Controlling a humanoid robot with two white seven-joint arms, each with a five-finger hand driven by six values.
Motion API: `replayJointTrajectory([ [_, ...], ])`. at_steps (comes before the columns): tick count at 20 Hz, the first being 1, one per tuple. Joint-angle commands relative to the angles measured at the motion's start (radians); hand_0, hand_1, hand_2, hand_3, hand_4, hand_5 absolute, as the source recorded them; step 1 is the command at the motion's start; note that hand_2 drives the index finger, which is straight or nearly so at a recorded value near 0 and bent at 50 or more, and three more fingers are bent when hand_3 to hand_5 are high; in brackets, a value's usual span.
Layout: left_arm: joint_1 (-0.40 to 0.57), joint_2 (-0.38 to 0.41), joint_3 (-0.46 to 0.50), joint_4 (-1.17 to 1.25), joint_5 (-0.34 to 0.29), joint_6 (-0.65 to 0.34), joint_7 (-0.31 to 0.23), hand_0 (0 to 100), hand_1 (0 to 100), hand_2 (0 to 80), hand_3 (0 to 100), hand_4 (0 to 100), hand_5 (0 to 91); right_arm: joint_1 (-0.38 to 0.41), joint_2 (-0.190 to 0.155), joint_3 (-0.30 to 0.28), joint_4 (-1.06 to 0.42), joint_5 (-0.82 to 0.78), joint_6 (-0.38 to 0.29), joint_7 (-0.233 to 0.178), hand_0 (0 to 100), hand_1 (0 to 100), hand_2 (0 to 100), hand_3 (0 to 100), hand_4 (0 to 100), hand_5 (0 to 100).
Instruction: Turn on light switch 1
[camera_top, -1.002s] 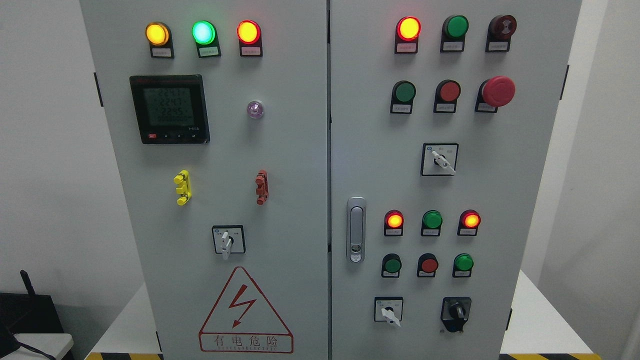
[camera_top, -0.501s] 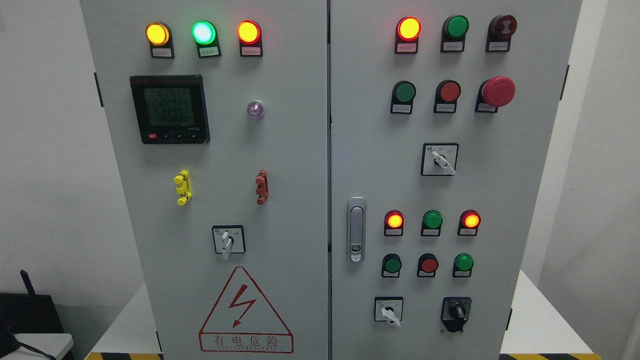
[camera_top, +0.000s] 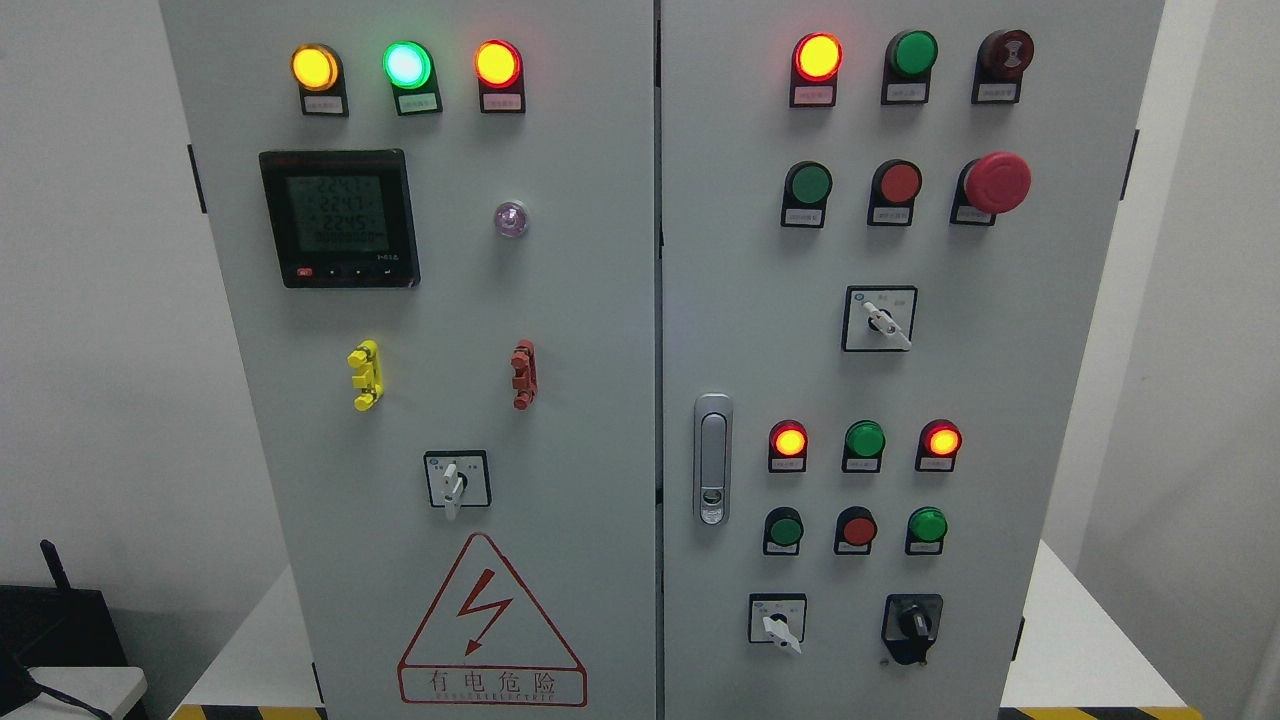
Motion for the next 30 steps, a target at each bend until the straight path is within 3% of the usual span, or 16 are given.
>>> replayJointTrajectory([
  [1, -0.047, 0.034, 0.046, -0.377, -0.049, 0.001, -0.002, 39, 0, 27.5, 47, 60, 36.5, 0.000, 0.000, 0.000, 0.000, -0.017, 0.001, 0.001, 12, 39, 0, 0, 0, 0],
  [4, -0.100, 0.031, 0.035, -0.417, -0.121, -0.006, -0.010, 37, 0, 29.4, 49, 64, 42.9, 0.000, 0.000, 0.000, 0.000, -0.018, 0.001, 0.001, 12, 39, 0, 0, 0, 0],
  [6, -0.117, 0.029, 0.026, -0.449, -0.132, -0.009, -0.033, 35, 0, 31.5, 53, 69, 54.3, 0.000, 0.000, 0.000, 0.000, -0.018, 0.001, 0.001, 12, 39, 0, 0, 0, 0],
  [11, -0.148, 0.026, -0.059, -0.475, -0.139, -0.009, -0.066, 26, 0, 38.8, 60, 75, 67.3, 0.000, 0.000, 0.000, 0.000, -0.018, 0.001, 0.001, 12, 39, 0, 0, 0, 0],
  [16, -0.196, 0.018, -0.173, -0.487, -0.150, -0.009, -0.060, 19, 0, 40.2, 62, 77, 69.5, 0.000, 0.000, 0.000, 0.000, -0.018, 0.001, 0.001, 12, 39, 0, 0, 0, 0],
  [18, -0.219, 0.008, -0.222, -0.490, -0.193, -0.009, -0.056, 17, 0, 40.0, 62, 76, 69.8, 0.000, 0.000, 0.000, 0.000, -0.018, 0.001, 0.001, 12, 39, 0, 0, 0, 0],
  [25, -0.306, -0.058, -0.434, -0.497, -0.302, 0.006, 0.045, 11, 0, 40.4, 62, 76, 71.0, 0.000, 0.000, 0.000, 0.000, -0.017, 0.001, 0.001, 12, 39, 0, 0, 0, 0],
  [28, -0.318, -0.095, -0.480, -0.497, -0.379, 0.073, 0.100, 8, 0, 42.0, 63, 76, 72.3, 0.000, 0.000, 0.000, 0.000, -0.018, 0.001, 0.001, 12, 39, 0, 0, 0, 0],
  [30, -0.343, -0.118, -0.526, -0.497, -0.386, 0.110, 0.146, 6, 3, 44.9, 65, 78, 72.3, 0.000, 0.000, 0.000, 0.000, -0.017, 0.001, 0.001, 12, 39, 0, 0, 0, 0],
])
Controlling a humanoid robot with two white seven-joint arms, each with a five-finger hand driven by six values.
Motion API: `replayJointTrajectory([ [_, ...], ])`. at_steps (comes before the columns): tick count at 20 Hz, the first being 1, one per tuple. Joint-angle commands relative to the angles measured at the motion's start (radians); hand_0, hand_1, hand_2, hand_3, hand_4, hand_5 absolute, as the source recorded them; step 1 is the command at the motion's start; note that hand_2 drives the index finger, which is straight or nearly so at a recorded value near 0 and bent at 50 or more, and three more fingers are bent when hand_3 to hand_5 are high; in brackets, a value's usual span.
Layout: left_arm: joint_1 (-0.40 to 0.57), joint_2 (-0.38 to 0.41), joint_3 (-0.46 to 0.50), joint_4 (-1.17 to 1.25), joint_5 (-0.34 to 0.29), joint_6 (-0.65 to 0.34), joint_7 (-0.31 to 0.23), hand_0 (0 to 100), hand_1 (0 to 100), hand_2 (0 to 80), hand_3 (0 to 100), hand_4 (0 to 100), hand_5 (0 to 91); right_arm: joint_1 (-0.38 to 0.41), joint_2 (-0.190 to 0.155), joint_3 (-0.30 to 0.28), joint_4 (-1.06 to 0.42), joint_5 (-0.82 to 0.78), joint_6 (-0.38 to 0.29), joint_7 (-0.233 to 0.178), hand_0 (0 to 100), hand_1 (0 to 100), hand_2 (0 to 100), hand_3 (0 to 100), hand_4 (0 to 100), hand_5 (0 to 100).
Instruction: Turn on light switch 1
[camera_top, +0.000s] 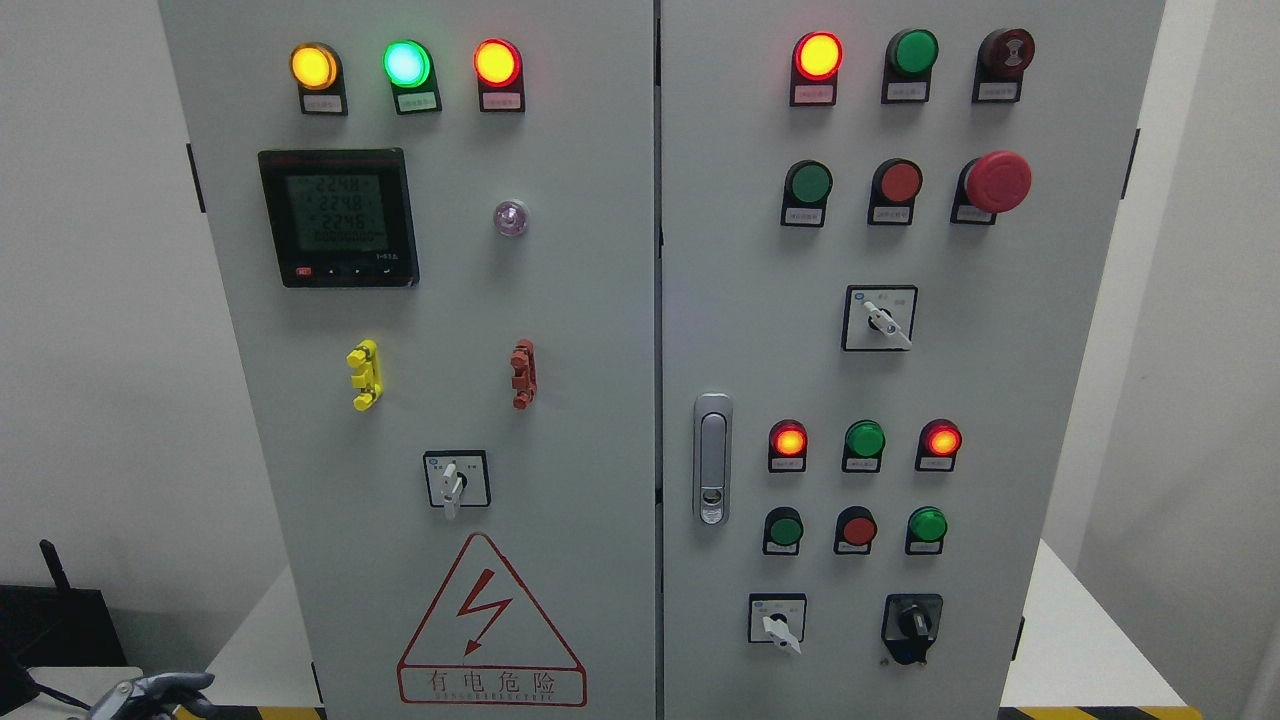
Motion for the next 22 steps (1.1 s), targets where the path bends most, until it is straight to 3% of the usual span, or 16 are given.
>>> replayJointTrajectory([
  [1, -0.068, -0.093, -0.255, -0.041, -0.076, 0.066, 0.073, 6, 4, 45.0, 66, 78, 72.4, 0.000, 0.000, 0.000, 0.000, -0.017, 0.001, 0.001, 12, 39, 0, 0, 0, 0],
  [7, -0.102, -0.113, -0.390, -0.040, -0.077, 0.219, 0.210, 2, 12, 46.6, 69, 80, 76.9, 0.000, 0.000, 0.000, 0.000, -0.018, 0.001, 0.001, 12, 39, 0, 0, 0, 0],
  [11, -0.130, -0.114, -0.444, -0.038, -0.077, 0.287, 0.257, 1, 18, 46.9, 71, 81, 79.4, 0.000, 0.000, 0.000, 0.000, -0.017, 0.001, 0.001, 12, 39, 0, 0, 0, 0],
  [14, -0.138, -0.122, -0.496, -0.038, -0.077, 0.354, 0.357, 1, 23, 46.8, 72, 81, 81.5, 0.000, 0.000, 0.000, 0.000, -0.017, 0.001, 0.001, 12, 39, 0, 0, 0, 0],
  [19, -0.153, -0.128, -0.518, -0.037, -0.077, 0.425, 0.399, 1, 29, 47.1, 77, 83, 84.2, 0.000, 0.000, 0.000, 0.000, -0.018, 0.001, 0.001, 12, 39, 0, 0, 0, 0],
  [22, -0.176, -0.133, -0.536, -0.033, -0.076, 0.491, 0.460, 4, 30, 47.1, 74, 82, 84.5, 0.000, 0.000, 0.000, 0.000, -0.018, 0.001, 0.001, 12, 39, 0, 0, 0, 0],
])
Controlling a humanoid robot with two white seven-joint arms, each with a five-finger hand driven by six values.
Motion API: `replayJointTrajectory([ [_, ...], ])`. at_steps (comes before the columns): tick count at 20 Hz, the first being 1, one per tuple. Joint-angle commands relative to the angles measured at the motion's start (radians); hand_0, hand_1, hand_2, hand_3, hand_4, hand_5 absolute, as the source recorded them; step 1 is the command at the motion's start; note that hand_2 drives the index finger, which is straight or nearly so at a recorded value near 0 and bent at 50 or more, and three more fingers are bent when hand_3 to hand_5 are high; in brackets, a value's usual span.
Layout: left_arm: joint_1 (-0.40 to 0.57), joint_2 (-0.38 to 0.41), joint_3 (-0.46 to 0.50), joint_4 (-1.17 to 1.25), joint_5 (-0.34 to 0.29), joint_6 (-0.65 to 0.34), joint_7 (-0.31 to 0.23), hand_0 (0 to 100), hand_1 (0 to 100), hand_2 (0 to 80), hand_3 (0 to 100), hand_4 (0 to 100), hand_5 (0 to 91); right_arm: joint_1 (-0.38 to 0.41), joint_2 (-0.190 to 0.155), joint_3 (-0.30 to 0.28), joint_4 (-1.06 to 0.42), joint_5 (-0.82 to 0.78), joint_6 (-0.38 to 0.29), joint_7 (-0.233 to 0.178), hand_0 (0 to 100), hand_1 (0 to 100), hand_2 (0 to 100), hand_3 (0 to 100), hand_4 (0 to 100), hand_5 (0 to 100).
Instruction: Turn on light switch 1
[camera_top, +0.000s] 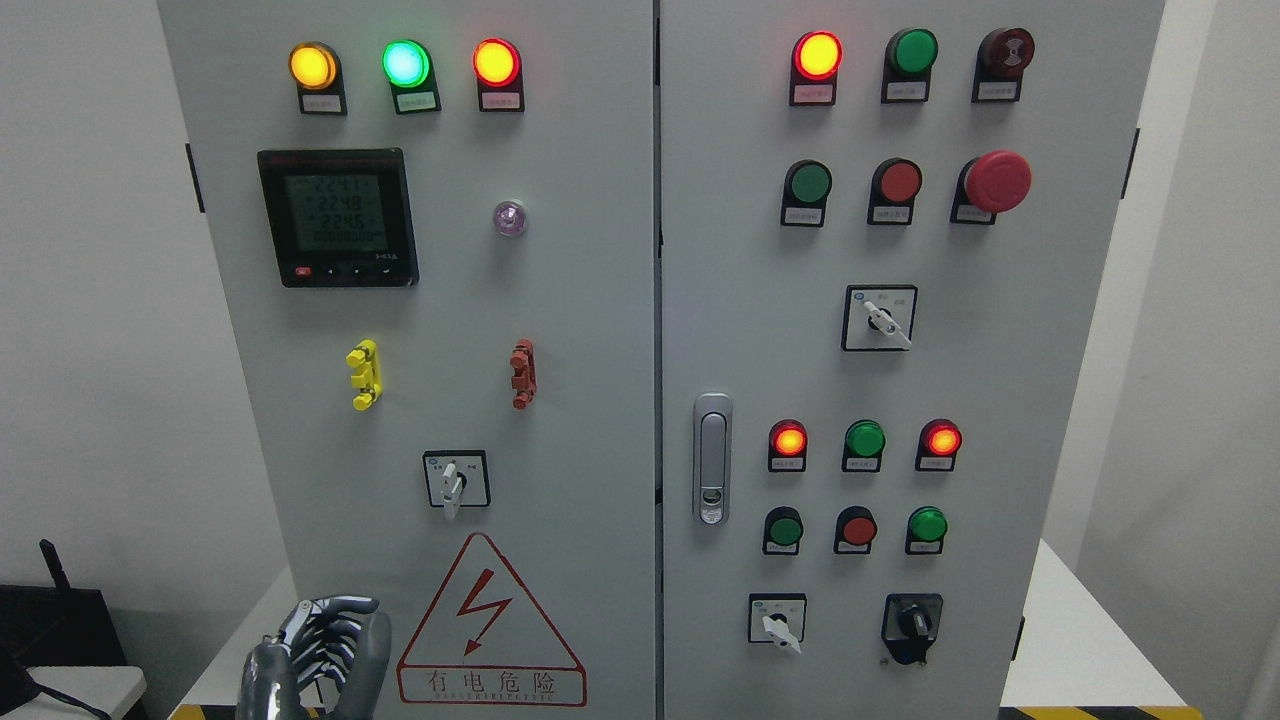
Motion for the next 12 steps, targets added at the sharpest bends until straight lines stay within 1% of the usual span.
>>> replayJointTrajectory([
  [1, -0.036, -0.031, -0.133, 0.000, 0.004, 0.061, 0.056, 5, 30, 47.0, 74, 82, 84.4, 0.000, 0.000, 0.000, 0.000, -0.018, 0.001, 0.001, 12, 39, 0, 0, 0, 0],
  [6, -0.041, -0.037, -0.147, 0.008, 0.011, 0.067, 0.063, 7, 29, 46.4, 72, 82, 84.6, 0.000, 0.000, 0.000, 0.000, -0.018, 0.001, 0.001, 12, 39, 0, 0, 0, 0],
  [8, -0.051, -0.040, -0.151, 0.008, 0.012, 0.093, 0.064, 7, 29, 46.3, 72, 82, 84.8, 0.000, 0.000, 0.000, 0.000, -0.018, 0.001, 0.001, 12, 39, 0, 0, 0, 0],
  [9, -0.059, -0.040, -0.151, 0.008, 0.015, 0.110, 0.073, 7, 29, 46.1, 71, 82, 84.9, 0.000, 0.000, 0.000, 0.000, -0.018, 0.001, 0.001, 12, 39, 0, 0, 0, 0],
  [12, -0.080, -0.043, -0.151, 0.010, 0.056, 0.154, 0.104, 7, 31, 45.8, 71, 82, 85.0, 0.000, 0.000, 0.000, 0.000, -0.018, 0.001, 0.001, 12, 39, 0, 0, 0, 0],
])
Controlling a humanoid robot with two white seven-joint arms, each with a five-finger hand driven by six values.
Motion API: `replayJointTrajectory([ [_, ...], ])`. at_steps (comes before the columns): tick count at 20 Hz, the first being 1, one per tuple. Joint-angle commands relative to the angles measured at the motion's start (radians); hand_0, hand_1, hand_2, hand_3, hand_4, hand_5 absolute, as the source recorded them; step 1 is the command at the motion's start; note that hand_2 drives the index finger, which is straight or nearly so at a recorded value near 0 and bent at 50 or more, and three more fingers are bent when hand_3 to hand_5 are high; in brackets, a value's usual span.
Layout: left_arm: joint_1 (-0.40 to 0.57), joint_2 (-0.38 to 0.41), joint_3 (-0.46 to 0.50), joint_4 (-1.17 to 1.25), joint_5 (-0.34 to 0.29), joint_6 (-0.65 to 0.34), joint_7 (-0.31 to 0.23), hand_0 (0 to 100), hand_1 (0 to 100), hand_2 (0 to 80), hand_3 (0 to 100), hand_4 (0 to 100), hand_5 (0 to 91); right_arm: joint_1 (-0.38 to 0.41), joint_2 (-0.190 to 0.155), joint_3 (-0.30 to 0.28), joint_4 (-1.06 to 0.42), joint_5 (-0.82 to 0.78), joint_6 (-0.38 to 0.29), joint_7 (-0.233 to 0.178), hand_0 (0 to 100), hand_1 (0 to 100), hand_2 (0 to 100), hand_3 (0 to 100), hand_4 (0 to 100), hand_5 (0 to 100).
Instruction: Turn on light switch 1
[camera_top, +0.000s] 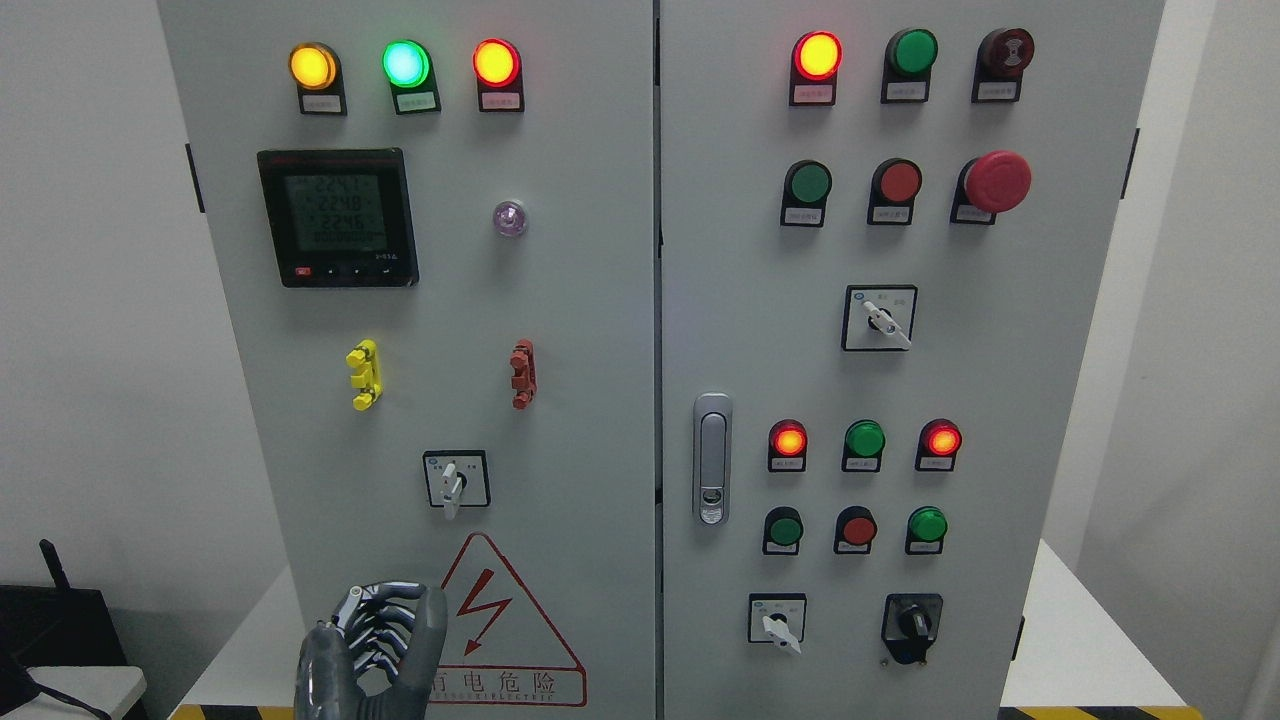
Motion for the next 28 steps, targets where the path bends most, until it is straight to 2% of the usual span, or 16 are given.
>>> replayJointTrajectory([
  [1, -0.034, -0.018, -0.054, 0.005, 0.039, 0.050, 0.034, 8, 33, 45.8, 71, 82, 85.1, 0.000, 0.000, 0.000, 0.000, -0.018, 0.001, 0.001, 12, 39, 0, 0, 0, 0],
  [10, -0.123, -0.026, -0.054, 0.042, 0.042, 0.102, 0.075, 17, 36, 45.5, 72, 83, 85.4, 0.000, 0.000, 0.000, 0.000, -0.017, 0.001, 0.001, 12, 39, 0, 0, 0, 0],
  [12, -0.134, -0.026, -0.054, 0.050, 0.042, 0.122, 0.104, 18, 38, 45.0, 72, 83, 85.5, 0.000, 0.000, 0.000, 0.000, -0.017, 0.001, 0.001, 12, 39, 0, 0, 0, 0],
  [16, -0.137, -0.026, -0.054, 0.050, 0.050, 0.139, 0.115, 20, 41, 44.2, 72, 83, 85.7, 0.000, 0.000, 0.000, 0.000, -0.018, 0.001, 0.001, 12, 39, 0, 0, 0, 0],
  [22, -0.164, -0.027, -0.054, 0.050, 0.050, 0.163, 0.141, 22, 43, 43.7, 71, 83, 85.9, 0.000, 0.000, 0.000, 0.000, -0.018, 0.001, 0.001, 12, 39, 0, 0, 0, 0],
  [28, -0.177, -0.029, -0.060, 0.048, 0.050, 0.182, 0.144, 22, 43, 43.4, 71, 83, 86.1, 0.000, 0.000, 0.000, 0.000, -0.017, 0.001, 0.001, 12, 39, 0, 0, 0, 0],
])
